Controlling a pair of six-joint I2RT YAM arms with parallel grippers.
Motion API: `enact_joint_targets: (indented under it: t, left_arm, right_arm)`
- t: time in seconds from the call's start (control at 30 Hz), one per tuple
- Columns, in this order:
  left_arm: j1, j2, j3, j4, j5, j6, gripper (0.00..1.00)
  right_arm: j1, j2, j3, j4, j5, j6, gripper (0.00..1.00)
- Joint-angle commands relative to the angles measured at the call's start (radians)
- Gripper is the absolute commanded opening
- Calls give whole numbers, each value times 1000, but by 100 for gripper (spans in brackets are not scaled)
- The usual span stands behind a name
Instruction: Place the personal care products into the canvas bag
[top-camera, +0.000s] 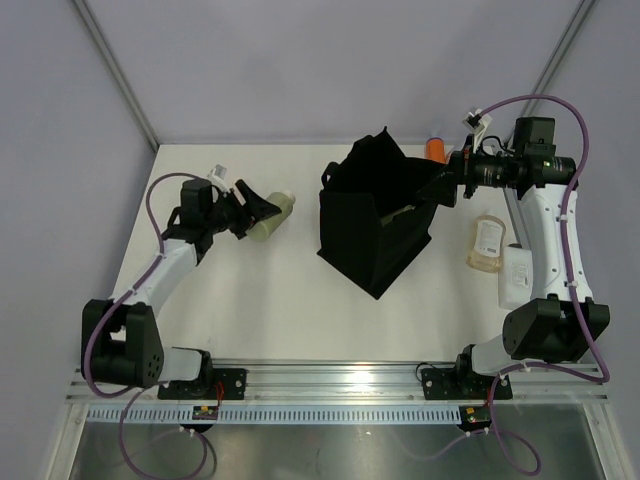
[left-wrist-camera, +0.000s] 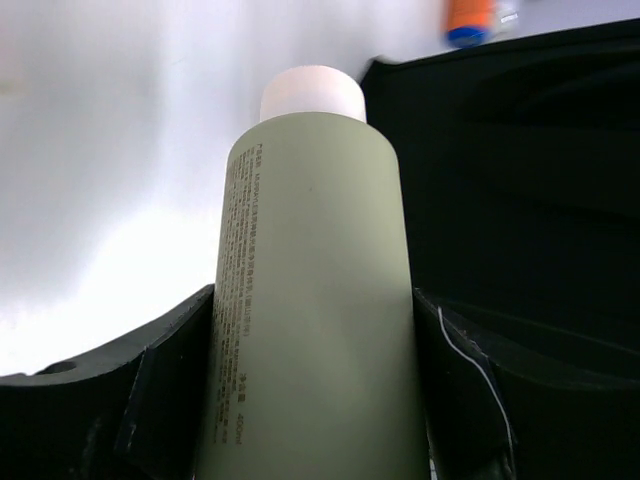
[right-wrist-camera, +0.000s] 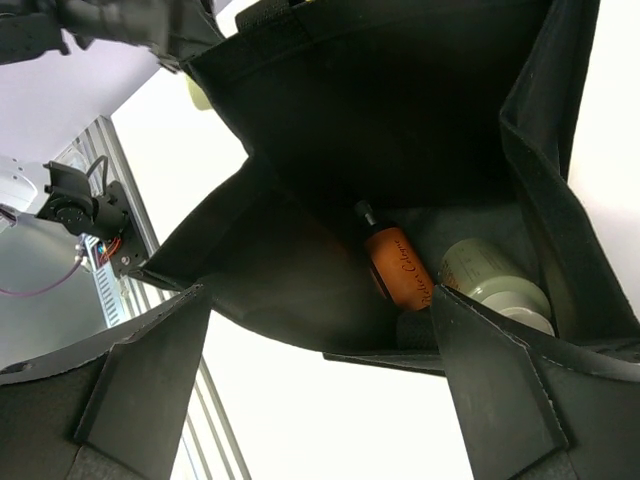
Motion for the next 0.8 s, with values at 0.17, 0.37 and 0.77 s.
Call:
enact_joint_targets:
  t: [0.17, 0.37, 0.77]
  left_arm:
    - [13, -175, 157, 315, 125, -263, 0]
    - [-15, -174, 317, 345, 111, -333, 0]
    - [-321, 169, 784, 153, 44, -136, 0]
  right_arm:
    - [-6, -26, 5, 17, -39, 29, 100]
    - [-6, -20, 5, 20, -44, 35, 100]
    - [-9, -36, -5, 29, -25, 39, 99]
